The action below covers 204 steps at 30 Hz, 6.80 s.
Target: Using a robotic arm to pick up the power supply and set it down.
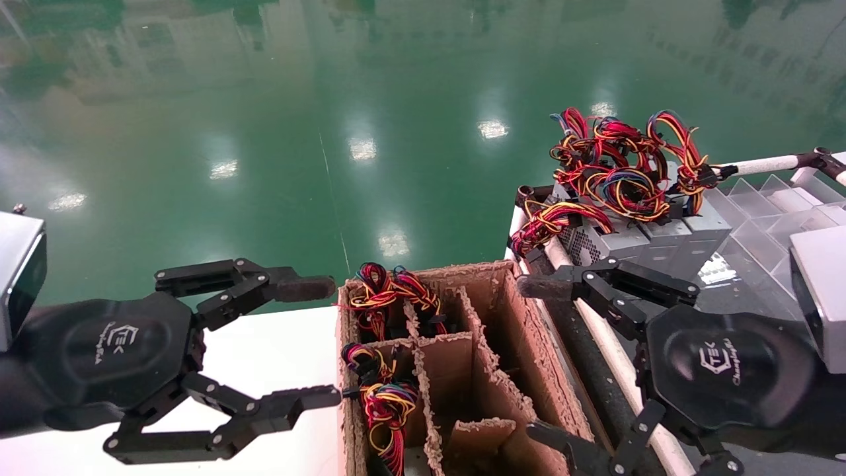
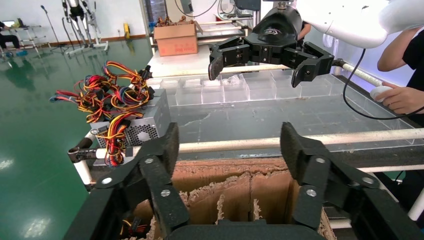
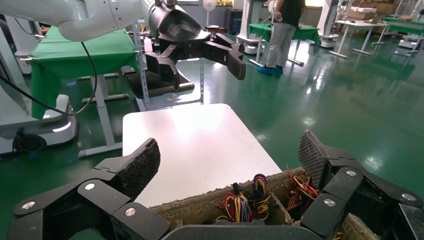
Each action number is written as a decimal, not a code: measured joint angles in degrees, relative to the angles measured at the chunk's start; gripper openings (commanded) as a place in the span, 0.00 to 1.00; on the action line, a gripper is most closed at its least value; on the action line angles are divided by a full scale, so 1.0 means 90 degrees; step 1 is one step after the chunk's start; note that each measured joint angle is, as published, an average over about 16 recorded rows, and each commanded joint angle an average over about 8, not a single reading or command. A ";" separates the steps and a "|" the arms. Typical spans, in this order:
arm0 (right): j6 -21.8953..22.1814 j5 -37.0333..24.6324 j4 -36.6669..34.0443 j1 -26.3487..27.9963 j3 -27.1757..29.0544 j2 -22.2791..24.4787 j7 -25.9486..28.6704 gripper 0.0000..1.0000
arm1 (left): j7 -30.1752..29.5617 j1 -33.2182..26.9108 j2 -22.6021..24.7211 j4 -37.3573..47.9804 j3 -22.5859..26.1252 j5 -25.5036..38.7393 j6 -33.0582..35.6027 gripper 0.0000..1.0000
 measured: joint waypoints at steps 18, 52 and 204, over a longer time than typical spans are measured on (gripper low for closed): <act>0.0280 -0.0345 -0.0172 -0.0030 -0.0129 -0.0038 0.0076 1.00 | 0.0000 -0.0001 0.0000 0.0001 0.0001 0.0000 0.0001 0.00; 0.1094 -0.3452 -0.1598 0.1244 -0.2181 -0.2541 0.0985 0.00 | 0.0002 -0.0002 0.0000 0.0002 0.0003 -0.0002 0.0000 1.00; -0.0041 -0.0592 -0.7392 0.3339 -0.2110 -0.0165 -0.1010 0.00 | 0.0006 -0.0004 -0.0004 0.0002 0.0012 -0.0008 -0.0003 1.00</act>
